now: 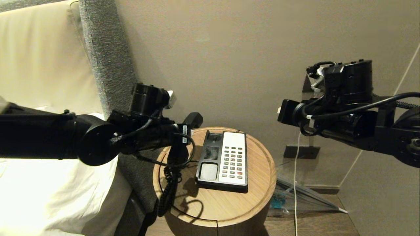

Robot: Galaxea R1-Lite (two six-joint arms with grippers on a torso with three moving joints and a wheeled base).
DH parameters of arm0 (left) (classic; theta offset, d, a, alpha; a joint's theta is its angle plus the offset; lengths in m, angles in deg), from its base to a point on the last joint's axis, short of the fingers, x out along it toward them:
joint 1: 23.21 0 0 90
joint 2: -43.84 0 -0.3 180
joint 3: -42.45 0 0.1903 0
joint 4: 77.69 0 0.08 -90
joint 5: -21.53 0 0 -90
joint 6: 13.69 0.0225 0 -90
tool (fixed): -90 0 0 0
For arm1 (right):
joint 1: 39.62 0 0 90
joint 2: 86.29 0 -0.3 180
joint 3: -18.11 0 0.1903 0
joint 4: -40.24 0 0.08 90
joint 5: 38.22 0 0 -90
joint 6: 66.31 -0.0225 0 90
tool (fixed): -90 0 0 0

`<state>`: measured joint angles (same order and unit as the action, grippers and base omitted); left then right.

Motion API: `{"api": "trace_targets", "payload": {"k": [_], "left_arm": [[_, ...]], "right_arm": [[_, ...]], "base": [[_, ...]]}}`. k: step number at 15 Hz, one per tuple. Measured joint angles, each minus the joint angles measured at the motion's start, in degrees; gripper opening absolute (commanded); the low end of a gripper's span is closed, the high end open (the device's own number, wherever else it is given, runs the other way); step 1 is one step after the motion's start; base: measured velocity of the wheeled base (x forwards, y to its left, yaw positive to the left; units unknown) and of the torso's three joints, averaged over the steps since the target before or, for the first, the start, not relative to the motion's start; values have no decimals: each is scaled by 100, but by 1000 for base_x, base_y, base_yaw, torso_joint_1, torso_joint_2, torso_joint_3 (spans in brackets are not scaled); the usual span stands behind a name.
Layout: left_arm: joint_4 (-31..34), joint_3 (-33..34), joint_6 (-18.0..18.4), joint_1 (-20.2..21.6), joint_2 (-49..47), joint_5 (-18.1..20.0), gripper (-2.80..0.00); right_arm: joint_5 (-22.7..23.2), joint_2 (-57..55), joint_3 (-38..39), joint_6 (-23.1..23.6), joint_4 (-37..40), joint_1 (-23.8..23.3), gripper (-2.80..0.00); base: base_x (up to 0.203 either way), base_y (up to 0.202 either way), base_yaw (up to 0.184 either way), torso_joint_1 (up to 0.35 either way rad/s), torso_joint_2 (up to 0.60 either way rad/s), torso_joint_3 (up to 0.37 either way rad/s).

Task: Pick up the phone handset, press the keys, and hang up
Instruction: Put the handset back

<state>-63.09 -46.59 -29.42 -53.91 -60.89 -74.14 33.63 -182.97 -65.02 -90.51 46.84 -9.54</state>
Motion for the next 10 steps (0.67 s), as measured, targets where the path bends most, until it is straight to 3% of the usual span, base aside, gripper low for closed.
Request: {"api": "trace_targets", "payload": {"k": [5, 10], "left_arm": [[920, -949, -477, -536, -573, -350, -280], [1004, -1293, -610, -766, -987, -438, -280]], "right_arm": [[36, -46, 325, 6, -692, -305, -280], [93, -116, 525, 6, -946, -553, -280]], "base": [[0, 0, 0, 0, 0, 0], [0, 0, 0, 0, 0, 0]]}}
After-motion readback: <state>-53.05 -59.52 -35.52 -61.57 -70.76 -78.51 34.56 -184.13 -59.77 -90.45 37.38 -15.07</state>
